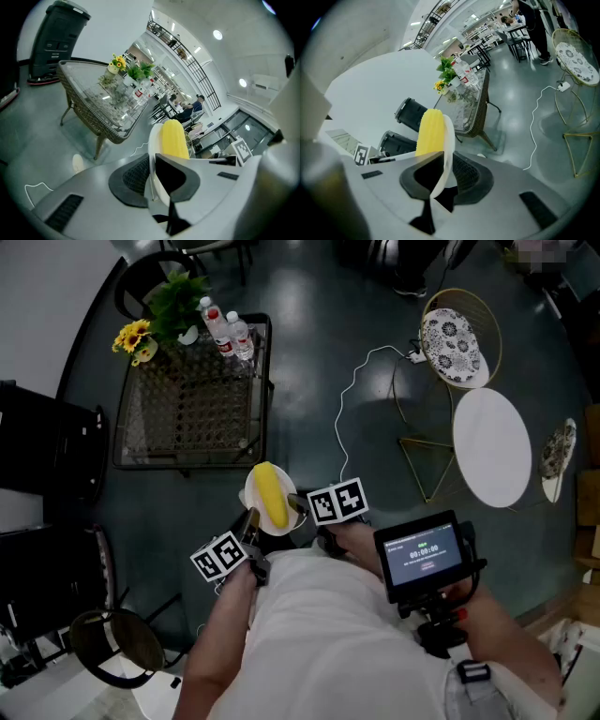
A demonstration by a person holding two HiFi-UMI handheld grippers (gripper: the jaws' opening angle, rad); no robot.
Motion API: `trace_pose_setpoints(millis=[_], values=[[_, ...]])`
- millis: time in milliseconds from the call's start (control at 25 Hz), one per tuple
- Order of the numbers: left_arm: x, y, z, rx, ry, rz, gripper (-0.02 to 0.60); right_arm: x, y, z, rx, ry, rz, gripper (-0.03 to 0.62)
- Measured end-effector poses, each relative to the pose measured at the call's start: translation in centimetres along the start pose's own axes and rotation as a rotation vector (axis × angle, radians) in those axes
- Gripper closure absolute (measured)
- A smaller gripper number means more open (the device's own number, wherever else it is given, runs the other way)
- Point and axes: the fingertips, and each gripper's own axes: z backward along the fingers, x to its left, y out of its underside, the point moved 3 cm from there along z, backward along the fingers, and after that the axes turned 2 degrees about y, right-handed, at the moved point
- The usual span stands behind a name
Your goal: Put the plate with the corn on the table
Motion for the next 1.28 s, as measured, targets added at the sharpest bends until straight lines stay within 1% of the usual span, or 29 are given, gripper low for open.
trace_pose_setpoints(millis=[160,280,400,680,1040,1280], values=[[-3.4,2.9,1.3,0.027,-0.008,-0.023,0.534,-0.2,2.9,4.1,0.003,-0.004,-0.024,0.533],[-5.1,3.7,2.0,0.039,-0.005,-0.058,0.534,-0.2,4.3,6.0,-0.009,-0.009,-0.043,0.533],[-6.0,4.2,2.5,0.047,0.004,-0.076,0.535,-0.1,5.1,7.0,-0.027,-0.014,-0.058,0.533],[-6.5,4.9,3.5,0.051,0.010,-0.102,0.537,0.4,6.1,8.0,-0.069,-0.023,-0.074,0.533],[-6.7,6.6,5.1,0.054,0.015,-0.092,0.538,1.2,8.2,8.7,-0.075,-0.015,-0.065,0.533],[-6.9,7.9,6.0,0.054,0.021,-0.091,0.538,1.6,9.6,9.4,-0.088,-0.022,-0.076,0.533]])
